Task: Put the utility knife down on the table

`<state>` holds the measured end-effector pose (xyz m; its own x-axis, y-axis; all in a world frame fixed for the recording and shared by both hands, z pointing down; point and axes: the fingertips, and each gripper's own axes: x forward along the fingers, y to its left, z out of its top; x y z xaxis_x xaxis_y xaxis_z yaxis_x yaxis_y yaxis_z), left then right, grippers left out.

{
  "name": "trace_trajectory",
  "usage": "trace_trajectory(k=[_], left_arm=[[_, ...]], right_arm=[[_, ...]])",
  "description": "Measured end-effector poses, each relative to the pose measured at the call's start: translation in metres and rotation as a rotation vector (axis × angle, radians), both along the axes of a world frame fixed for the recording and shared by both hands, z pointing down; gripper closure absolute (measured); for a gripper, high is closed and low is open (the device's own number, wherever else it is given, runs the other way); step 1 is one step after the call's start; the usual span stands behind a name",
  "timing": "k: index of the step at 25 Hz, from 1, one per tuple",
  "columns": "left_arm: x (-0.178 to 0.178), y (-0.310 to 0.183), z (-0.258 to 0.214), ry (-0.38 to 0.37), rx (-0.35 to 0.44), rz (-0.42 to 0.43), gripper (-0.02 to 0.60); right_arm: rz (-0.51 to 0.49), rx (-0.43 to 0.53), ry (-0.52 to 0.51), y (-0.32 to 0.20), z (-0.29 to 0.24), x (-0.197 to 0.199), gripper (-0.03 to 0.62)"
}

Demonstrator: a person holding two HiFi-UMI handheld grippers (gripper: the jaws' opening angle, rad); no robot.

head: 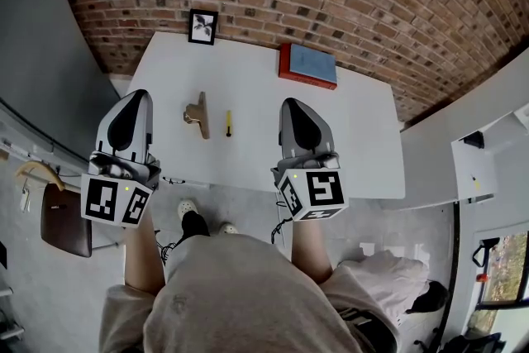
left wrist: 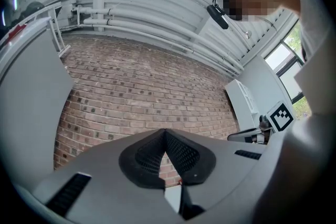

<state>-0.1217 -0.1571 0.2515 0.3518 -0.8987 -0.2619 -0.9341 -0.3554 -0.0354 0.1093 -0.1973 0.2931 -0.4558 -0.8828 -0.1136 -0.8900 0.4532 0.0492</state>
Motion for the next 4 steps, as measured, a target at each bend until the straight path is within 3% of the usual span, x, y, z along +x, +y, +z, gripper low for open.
trace_trajectory(k=[4], left_arm=[[-0.0002, 0.0025, -0.0006, 0.000, 0.001, -0.005, 0.577]], right_arm=[[-0.005, 0.002, 0.000, 0.0014, -0.0008, -0.0006, 0.583]])
